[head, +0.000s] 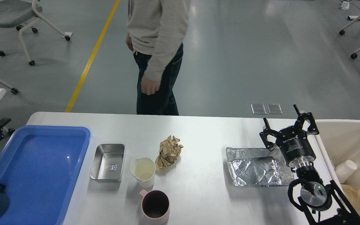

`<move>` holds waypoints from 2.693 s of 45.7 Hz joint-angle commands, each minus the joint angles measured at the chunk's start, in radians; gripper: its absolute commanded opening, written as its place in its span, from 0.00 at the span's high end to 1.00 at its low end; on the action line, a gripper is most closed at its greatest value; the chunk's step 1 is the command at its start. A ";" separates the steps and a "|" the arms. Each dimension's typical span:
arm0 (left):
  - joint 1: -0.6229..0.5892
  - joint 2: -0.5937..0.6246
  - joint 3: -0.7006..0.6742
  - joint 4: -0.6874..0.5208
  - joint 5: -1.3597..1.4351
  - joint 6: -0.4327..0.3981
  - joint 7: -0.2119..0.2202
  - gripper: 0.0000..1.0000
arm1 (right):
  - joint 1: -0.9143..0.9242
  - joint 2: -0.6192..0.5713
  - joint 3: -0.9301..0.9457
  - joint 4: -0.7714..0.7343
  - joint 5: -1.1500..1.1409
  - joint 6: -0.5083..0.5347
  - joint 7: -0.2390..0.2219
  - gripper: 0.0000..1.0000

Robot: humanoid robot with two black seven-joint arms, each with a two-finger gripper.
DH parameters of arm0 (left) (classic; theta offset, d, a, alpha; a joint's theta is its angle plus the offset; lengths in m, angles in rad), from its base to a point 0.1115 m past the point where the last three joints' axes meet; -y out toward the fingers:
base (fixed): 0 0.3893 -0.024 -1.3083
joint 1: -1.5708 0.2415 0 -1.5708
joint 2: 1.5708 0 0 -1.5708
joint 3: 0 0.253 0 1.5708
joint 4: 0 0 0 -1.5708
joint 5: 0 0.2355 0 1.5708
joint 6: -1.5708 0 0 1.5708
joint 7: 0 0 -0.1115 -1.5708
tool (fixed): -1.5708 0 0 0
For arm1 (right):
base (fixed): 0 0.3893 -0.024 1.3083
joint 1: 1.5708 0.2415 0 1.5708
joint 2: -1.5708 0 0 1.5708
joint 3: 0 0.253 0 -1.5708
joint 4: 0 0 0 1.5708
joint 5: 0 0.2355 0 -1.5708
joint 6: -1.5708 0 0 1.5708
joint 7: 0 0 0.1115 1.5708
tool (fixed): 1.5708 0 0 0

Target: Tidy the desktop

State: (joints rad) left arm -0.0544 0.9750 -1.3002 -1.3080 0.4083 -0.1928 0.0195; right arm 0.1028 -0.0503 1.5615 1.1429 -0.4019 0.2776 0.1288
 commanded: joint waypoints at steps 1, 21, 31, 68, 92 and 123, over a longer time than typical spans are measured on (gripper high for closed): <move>0.053 0.100 0.001 -0.076 0.021 0.001 -0.070 0.04 | -0.002 0.003 -0.008 0.000 0.000 0.000 0.000 0.00; 0.143 0.406 0.056 -0.323 0.242 0.053 -0.067 0.04 | -0.002 -0.005 -0.009 0.000 0.002 -0.003 -0.005 0.00; 0.143 0.426 0.107 -0.355 0.397 0.053 -0.069 0.04 | -0.002 -0.014 -0.040 0.000 0.000 -0.008 -0.005 0.00; -0.036 0.119 0.375 -0.370 0.730 -0.119 -0.036 0.04 | 0.000 -0.028 -0.047 0.008 0.000 -0.015 -0.005 0.00; -0.225 -0.203 0.740 -0.366 0.931 -0.091 0.059 0.04 | 0.002 -0.029 -0.075 0.009 -0.002 -0.018 -0.005 0.00; -0.136 -0.326 0.788 -0.309 0.925 -0.089 0.105 0.05 | 0.000 -0.033 -0.077 0.012 -0.002 -0.018 -0.003 0.00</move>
State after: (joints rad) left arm -0.2031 0.6869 -0.5124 -1.6401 1.3316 -0.2880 0.1232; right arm 0.1029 -0.0793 1.4842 1.1515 -0.4035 0.2593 0.1258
